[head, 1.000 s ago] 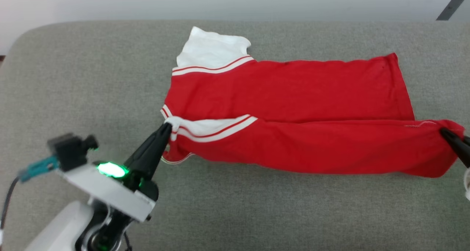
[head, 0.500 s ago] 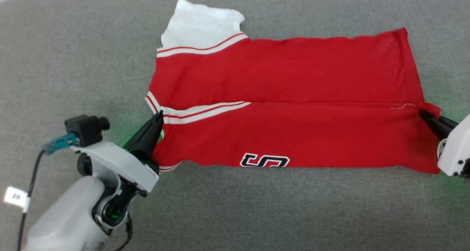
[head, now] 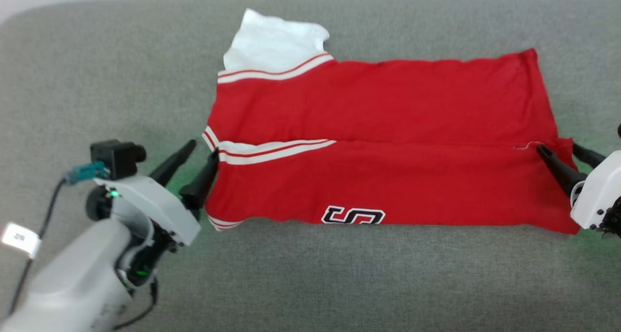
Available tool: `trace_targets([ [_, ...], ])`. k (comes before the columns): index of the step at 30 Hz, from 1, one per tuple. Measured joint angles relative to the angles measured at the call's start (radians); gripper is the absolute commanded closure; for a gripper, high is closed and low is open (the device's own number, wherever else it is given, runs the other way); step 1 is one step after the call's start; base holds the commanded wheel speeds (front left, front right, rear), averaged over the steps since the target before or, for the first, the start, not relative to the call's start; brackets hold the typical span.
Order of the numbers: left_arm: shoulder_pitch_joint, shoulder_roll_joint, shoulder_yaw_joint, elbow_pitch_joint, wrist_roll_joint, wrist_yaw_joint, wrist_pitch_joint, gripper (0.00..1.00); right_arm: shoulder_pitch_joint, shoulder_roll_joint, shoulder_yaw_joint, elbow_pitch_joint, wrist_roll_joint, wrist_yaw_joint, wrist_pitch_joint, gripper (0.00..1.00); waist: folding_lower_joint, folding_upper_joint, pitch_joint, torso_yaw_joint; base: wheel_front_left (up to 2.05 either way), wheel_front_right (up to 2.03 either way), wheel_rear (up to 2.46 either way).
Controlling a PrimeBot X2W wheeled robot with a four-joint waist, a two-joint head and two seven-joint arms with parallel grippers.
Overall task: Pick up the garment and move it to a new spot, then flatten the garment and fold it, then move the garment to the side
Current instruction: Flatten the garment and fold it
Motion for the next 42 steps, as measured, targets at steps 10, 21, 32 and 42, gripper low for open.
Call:
trace_targets([
  [10, -0.117, 0.140, -0.084, -0.078, 0.025, 0.091, 0.374, 0.00, 0.011, -0.023, -0.017, -0.029, 0.042, 0.000, -0.039, 0.00, 0.0000, 0.0000, -0.108, 0.003, 0.00, 0.00, 0.00],
  [21, -0.118, 0.188, -0.146, -0.321, -0.158, 0.274, 0.842, 0.00, 0.029, -0.011, -0.035, -0.070, 0.040, 0.000, -0.029, 0.00, 0.0000, 0.0000, -0.111, 0.004, 0.00, 0.00, 0.00],
  [32, -0.108, 0.113, -0.111, -0.140, -0.274, 0.248, 0.877, 0.00, 0.002, -0.008, -0.046, -0.099, 0.031, 0.000, -0.012, 0.00, 0.0000, 0.0000, -0.024, -0.040, 0.00, 0.00, 0.00],
  [42, -0.133, 0.069, -0.092, -0.006, -0.340, 0.138, 0.933, 1.00, -0.010, -0.037, -0.027, -0.122, 0.027, 0.000, 0.080, 0.00, 0.0000, 0.0000, -0.001, -0.062, 0.00, 0.00, 0.00],
])
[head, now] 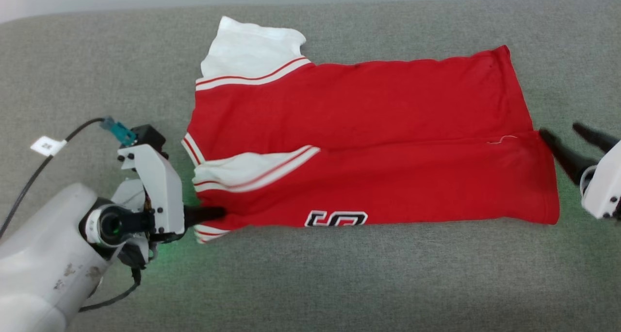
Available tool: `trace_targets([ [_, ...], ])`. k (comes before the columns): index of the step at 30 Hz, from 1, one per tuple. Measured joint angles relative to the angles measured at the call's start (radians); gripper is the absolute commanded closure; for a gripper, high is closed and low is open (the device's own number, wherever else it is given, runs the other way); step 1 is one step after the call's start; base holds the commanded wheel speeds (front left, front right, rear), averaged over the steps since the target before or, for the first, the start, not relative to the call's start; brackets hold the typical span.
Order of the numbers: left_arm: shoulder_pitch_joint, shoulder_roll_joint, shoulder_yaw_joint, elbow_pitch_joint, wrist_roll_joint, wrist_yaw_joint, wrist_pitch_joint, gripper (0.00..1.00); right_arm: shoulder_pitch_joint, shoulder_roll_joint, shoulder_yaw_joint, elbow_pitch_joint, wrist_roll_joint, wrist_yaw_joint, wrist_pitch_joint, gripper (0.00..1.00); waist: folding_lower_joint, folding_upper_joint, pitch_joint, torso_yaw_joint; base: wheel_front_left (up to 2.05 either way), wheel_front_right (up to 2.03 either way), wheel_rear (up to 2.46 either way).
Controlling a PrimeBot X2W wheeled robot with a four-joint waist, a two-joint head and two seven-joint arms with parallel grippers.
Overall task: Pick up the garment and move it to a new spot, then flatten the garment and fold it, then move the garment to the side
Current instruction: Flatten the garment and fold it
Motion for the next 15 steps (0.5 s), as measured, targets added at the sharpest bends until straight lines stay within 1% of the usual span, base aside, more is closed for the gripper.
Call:
trace_targets([
  [2, 0.000, -0.007, 0.003, 0.020, 0.000, -0.017, -0.013, 1.00, 0.002, -0.032, 0.040, -0.022, 0.003, 0.000, 0.083, 0.00, -0.0001, 0.0000, -0.001, 0.002, 0.00, 0.00, 0.00],
  [4, -0.001, -0.027, 0.002, 0.029, 0.000, -0.030, -0.017, 1.00, 0.005, -0.061, 0.073, -0.052, 0.031, 0.000, 0.174, 0.00, -0.0001, 0.0000, -0.002, 0.004, 0.00, 0.00, 0.00],
  [9, -0.008, -0.040, -0.001, 0.042, 0.007, -0.059, -0.023, 1.00, 0.006, -0.125, 0.116, -0.100, 0.059, 0.000, 0.356, 0.00, -0.0001, 0.0001, 0.001, 0.013, 0.00, 0.00, 0.00],
  [12, -0.020, -0.049, -0.006, 0.046, 0.015, -0.069, -0.024, 1.00, -0.017, -0.125, 0.138, -0.096, 0.046, 0.000, 0.428, 0.00, -0.0001, 0.0000, 0.008, 0.018, 0.00, 0.00, 0.00],
  [15, -0.028, -0.061, -0.007, 0.049, 0.018, -0.079, -0.029, 1.00, -0.040, -0.105, 0.158, -0.059, 0.022, 0.000, 0.469, 0.00, -0.0001, 0.0001, 0.016, 0.023, 0.00, 0.00, 0.00],
])
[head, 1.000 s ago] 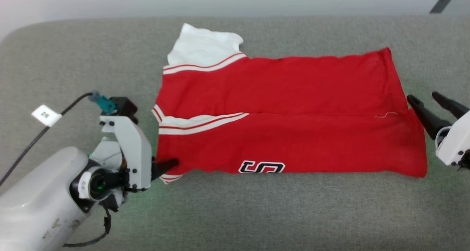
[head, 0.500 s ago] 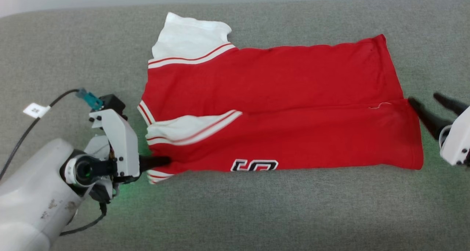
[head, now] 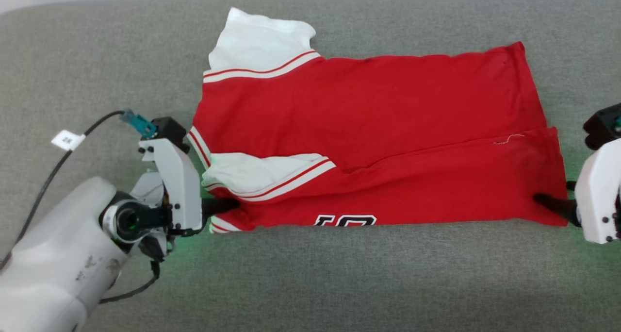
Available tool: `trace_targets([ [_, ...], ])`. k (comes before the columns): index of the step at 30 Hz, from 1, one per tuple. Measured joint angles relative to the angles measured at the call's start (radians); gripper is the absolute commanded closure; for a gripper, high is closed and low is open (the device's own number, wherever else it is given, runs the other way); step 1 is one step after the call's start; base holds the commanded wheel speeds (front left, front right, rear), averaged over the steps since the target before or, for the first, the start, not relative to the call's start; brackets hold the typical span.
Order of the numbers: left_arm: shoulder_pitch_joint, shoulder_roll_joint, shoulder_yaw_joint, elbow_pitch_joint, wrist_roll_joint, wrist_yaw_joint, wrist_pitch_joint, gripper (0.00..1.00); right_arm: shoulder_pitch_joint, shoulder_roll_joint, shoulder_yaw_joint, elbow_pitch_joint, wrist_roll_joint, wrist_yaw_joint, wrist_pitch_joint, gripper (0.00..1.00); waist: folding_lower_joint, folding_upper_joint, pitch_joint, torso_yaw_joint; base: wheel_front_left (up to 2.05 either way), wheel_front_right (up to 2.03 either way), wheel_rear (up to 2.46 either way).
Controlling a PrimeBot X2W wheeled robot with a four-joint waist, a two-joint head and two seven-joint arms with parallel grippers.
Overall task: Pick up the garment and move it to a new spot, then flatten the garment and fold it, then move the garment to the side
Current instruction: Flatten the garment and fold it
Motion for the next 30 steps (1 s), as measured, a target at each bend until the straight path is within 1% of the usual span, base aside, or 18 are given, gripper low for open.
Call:
trace_targets([
  [4, -0.013, -0.021, -0.002, 0.008, 0.009, -0.008, -0.008, 1.00, -0.023, 0.025, 0.018, 0.062, -0.023, 0.000, 0.019, 0.00, 0.0000, 0.0000, 0.009, 0.011, 0.00, 0.00, 0.00],
  [5, -0.014, -0.025, -0.003, 0.010, 0.010, -0.009, -0.011, 1.00, -0.025, 0.030, 0.022, 0.070, -0.026, 0.000, 0.019, 0.51, 0.0000, 0.0000, 0.010, 0.014, 0.00, 0.00, 0.00],
  [6, -0.015, -0.029, -0.003, 0.012, 0.014, -0.015, -0.017, 1.00, -0.027, 0.035, 0.024, 0.076, -0.025, 0.000, 0.015, 0.94, 0.0000, 0.0000, 0.011, 0.017, 0.00, 0.00, 0.00],
  [7, -0.015, -0.032, -0.004, 0.013, 0.018, -0.017, -0.021, 1.00, -0.028, 0.036, 0.024, 0.084, -0.021, 0.000, 0.009, 1.00, 0.0001, 0.0000, 0.012, 0.019, 0.00, 0.00, 0.00],
  [14, -0.007, -0.040, -0.010, 0.023, 0.031, -0.035, -0.056, 1.00, -0.012, 0.033, 0.031, 0.090, 0.012, 0.000, -0.041, 1.00, 0.0000, 0.0000, -0.006, 0.027, 0.00, 0.00, 0.00],
  [18, 0.027, -0.014, -0.009, -0.018, 0.030, -0.039, -0.066, 1.00, 0.043, 0.013, 0.032, 0.045, 0.033, 0.000, -0.063, 1.00, 0.0000, 0.0000, -0.032, 0.025, 0.00, 0.00, 0.00],
  [22, 0.097, 0.046, -0.006, -0.108, 0.021, -0.037, -0.078, 1.00, 0.121, -0.020, 0.022, -0.016, 0.054, 0.000, -0.069, 1.00, 0.0000, 0.0000, -0.061, 0.022, 0.00, 0.00, 0.00],
  [26, 0.181, 0.120, -0.003, -0.232, 0.005, -0.004, -0.096, 1.00, 0.218, -0.055, 0.001, -0.086, 0.064, 0.000, -0.067, 1.00, 0.0000, 0.0000, -0.090, 0.019, 0.00, 0.00, 0.00],
  [30, 0.265, 0.202, 0.006, -0.370, -0.012, 0.034, -0.120, 1.00, 0.321, -0.086, -0.042, -0.159, 0.071, 0.000, -0.058, 1.00, 0.0000, -0.0001, -0.109, 0.017, 0.00, 0.00, 0.00],
])
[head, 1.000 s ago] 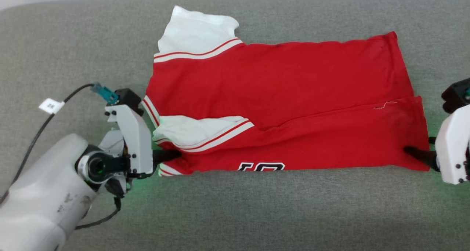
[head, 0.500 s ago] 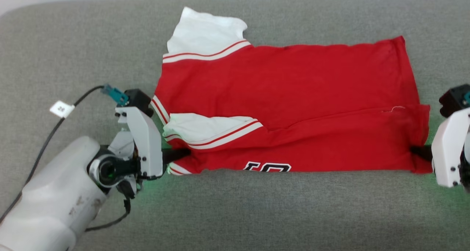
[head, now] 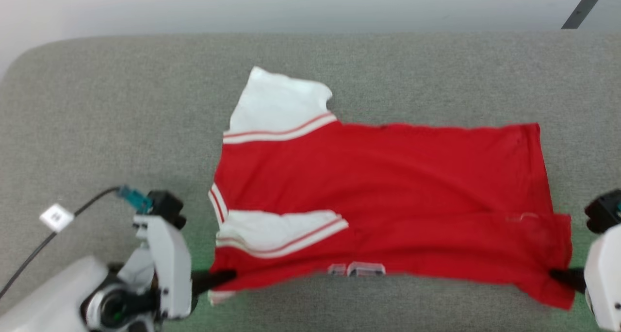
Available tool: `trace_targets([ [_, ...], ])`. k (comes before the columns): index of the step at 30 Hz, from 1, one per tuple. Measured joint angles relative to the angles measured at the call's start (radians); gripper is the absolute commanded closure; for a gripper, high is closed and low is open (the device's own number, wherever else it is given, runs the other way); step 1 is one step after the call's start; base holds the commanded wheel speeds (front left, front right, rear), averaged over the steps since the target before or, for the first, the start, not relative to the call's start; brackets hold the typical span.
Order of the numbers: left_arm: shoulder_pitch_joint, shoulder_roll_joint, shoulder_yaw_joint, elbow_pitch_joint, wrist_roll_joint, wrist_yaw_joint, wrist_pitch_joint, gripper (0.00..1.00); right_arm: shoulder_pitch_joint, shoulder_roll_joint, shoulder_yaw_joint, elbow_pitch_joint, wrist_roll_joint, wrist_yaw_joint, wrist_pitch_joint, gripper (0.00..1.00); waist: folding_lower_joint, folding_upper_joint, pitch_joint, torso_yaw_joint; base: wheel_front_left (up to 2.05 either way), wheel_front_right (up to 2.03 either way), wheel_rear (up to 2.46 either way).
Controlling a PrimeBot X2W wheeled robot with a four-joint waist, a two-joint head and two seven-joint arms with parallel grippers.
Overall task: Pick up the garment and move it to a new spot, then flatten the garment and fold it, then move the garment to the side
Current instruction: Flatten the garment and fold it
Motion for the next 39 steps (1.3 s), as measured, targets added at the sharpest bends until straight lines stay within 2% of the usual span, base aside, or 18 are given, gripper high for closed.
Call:
trace_targets([
  [4, 0.073, 0.066, 0.001, -0.123, -0.018, 0.042, -0.008, 1.00, 0.088, -0.015, -0.055, -0.068, -0.001, 0.000, 0.017, 1.00, 0.0000, 0.0000, -0.004, 0.000, 0.00, 0.00, 0.00],
  [7, 0.102, 0.090, 0.013, -0.183, -0.020, 0.065, -0.044, 1.00, 0.123, -0.009, -0.109, -0.105, -0.013, 0.000, 0.010, 1.00, 0.0000, 0.0000, -0.004, 0.000, 0.00, 0.00, 0.00],
  [8, 0.109, 0.094, 0.016, -0.195, -0.020, 0.072, -0.058, 0.95, 0.127, 0.002, -0.131, -0.112, -0.021, 0.000, -0.005, 0.57, 0.0000, 0.0000, -0.004, 0.000, 0.00, 0.00, 0.00],
  [9, 0.116, 0.094, 0.021, -0.202, -0.015, 0.076, -0.078, 0.52, 0.128, 0.010, -0.146, -0.118, -0.032, 0.000, -0.014, 0.02, 0.0000, 0.0000, -0.004, 0.001, 0.00, 0.00, 0.00],
  [10, 0.122, 0.094, 0.027, -0.205, -0.012, 0.085, -0.097, 0.09, 0.128, 0.017, -0.161, -0.124, -0.047, 0.000, -0.026, 0.00, 0.0000, 0.0000, -0.005, 0.002, 0.00, 0.00, 0.00],
  [11, 0.127, 0.096, 0.031, -0.209, -0.007, 0.087, -0.110, 0.00, 0.129, 0.031, -0.183, -0.129, -0.058, 0.000, -0.043, 0.00, 0.0000, 0.0000, -0.007, 0.002, 0.00, 0.00, 0.00],
  [15, 0.138, 0.101, 0.069, -0.230, 0.002, 0.091, -0.189, 0.00, 0.125, 0.083, -0.255, -0.143, -0.103, 0.000, -0.105, 0.00, 0.0000, 0.0000, -0.015, 0.006, 0.00, 0.00, 0.00],
  [18, 0.127, 0.099, 0.123, -0.227, 0.056, 0.099, -0.309, 0.00, 0.106, 0.138, -0.304, -0.156, -0.156, 0.000, -0.204, 0.00, 0.0000, 0.0000, -0.018, 0.011, 0.00, 0.00, 0.00],
  [21, 0.095, 0.072, 0.155, -0.186, 0.127, 0.107, -0.417, 0.00, 0.074, 0.202, -0.332, -0.161, -0.220, 0.000, -0.332, 0.00, 0.0000, 0.0000, -0.015, 0.012, 0.00, 0.00, 0.00],
  [23, 0.067, 0.034, 0.184, -0.141, 0.143, 0.112, -0.488, 0.00, 0.054, 0.255, -0.346, -0.146, -0.255, 0.000, -0.406, 0.00, 0.0000, 0.0000, -0.009, 0.008, 0.00, 0.00, 0.00],
  [27, -0.024, -0.017, 0.214, -0.040, 0.218, 0.119, -0.576, 0.00, -0.005, 0.339, -0.351, -0.120, -0.334, 0.000, -0.550, 0.00, 0.0000, 0.0000, 0.004, -0.014, 0.00, 0.00, 0.00],
  [32, -0.188, -0.060, 0.205, 0.112, 0.298, 0.096, -0.572, 0.00, -0.091, 0.432, -0.353, -0.101, -0.412, 0.000, -0.691, 0.00, 0.0000, 0.0000, 0.026, -0.062, 0.00, 0.00, 0.00],
  [39, -0.409, -0.111, 0.141, 0.386, 0.335, 0.012, -0.391, 0.00, -0.110, 0.492, -0.346, -0.101, -0.452, 0.000, -0.761, 0.00, 0.0000, 0.0000, 0.064, -0.148, 0.00, 0.00, 0.00],
])
